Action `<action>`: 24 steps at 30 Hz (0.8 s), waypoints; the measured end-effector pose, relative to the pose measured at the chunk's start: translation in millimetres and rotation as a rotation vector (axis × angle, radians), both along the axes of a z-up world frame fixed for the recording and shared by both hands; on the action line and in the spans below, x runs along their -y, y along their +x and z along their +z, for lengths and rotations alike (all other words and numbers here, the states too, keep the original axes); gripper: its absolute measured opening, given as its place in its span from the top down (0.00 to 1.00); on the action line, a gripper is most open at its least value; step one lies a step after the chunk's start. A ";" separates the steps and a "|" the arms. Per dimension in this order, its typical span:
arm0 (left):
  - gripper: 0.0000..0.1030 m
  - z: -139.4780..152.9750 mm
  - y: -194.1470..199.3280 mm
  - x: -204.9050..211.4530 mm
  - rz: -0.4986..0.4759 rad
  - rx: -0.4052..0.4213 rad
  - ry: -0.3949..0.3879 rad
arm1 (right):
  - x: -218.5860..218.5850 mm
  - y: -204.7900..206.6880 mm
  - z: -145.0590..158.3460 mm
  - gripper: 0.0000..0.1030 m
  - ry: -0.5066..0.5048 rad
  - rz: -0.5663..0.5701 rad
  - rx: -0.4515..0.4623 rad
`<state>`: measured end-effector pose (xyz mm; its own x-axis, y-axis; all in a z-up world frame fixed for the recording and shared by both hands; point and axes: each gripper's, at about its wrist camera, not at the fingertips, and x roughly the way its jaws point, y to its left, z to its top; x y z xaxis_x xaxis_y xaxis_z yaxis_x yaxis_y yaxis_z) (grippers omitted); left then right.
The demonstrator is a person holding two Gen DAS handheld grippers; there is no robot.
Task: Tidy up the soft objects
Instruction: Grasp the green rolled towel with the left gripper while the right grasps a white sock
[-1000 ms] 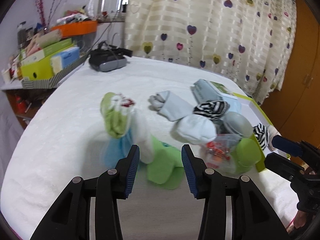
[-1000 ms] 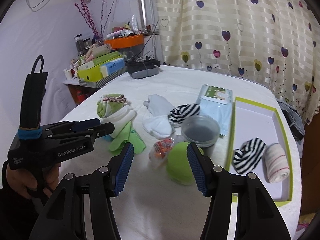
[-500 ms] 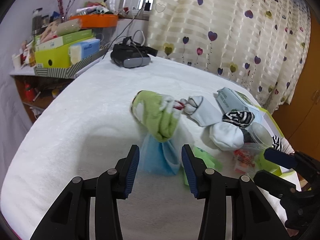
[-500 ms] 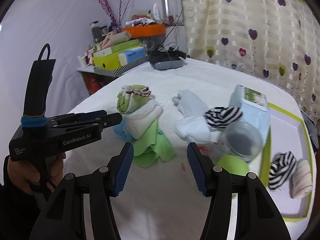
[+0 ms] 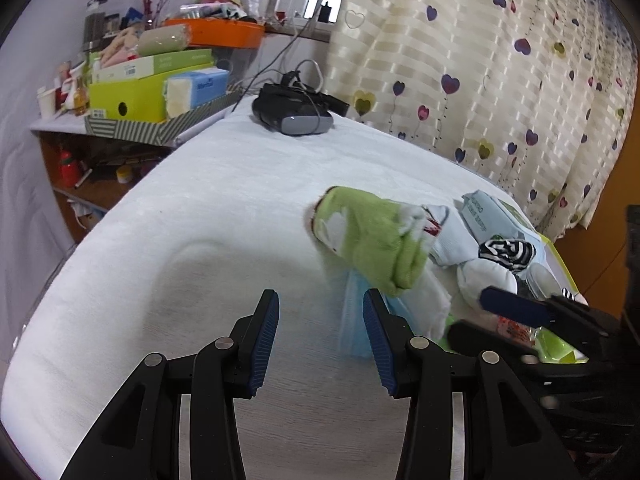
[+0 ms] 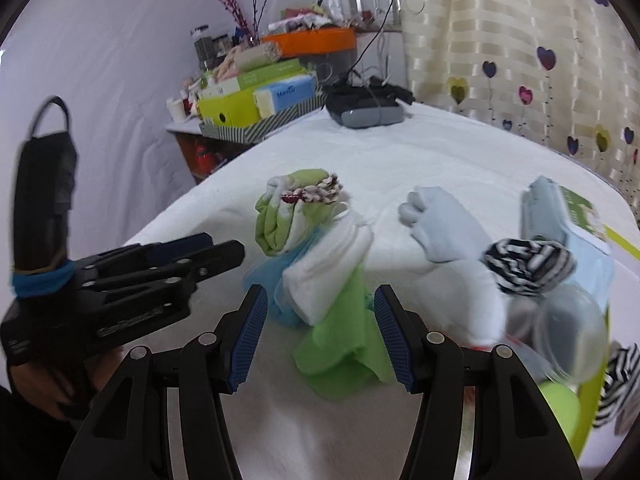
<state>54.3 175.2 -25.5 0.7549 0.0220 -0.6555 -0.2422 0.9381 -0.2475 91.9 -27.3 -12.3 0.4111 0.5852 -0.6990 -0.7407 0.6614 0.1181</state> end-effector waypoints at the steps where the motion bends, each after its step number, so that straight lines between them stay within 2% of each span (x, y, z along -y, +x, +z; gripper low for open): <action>1: 0.59 -0.1 0.3 -2.9 0.004 0.000 -0.002 | -4.2 1.7 -2.7 0.45 -0.004 0.001 -0.007; 8: 0.59 5.1 3.8 -10.8 0.010 0.022 -0.018 | -21.0 22.2 -18.4 0.46 -0.036 -0.022 -0.047; 10: 0.57 9.7 7.3 -8.5 -0.003 0.039 -0.024 | -17.9 25.0 -19.7 0.68 -0.023 -0.028 -0.063; 13: 0.50 15.6 12.0 -3.2 -0.021 0.063 -0.036 | -9.5 26.1 -17.0 0.81 -0.006 -0.042 -0.057; 19: 0.47 23.0 28.3 18.2 -0.079 0.086 -0.032 | 8.0 23.8 -10.2 0.84 0.028 -0.069 -0.049; 24: 0.47 9.6 43.7 22.3 -0.077 0.021 -0.026 | 22.4 21.5 -4.5 0.84 0.038 -0.090 -0.040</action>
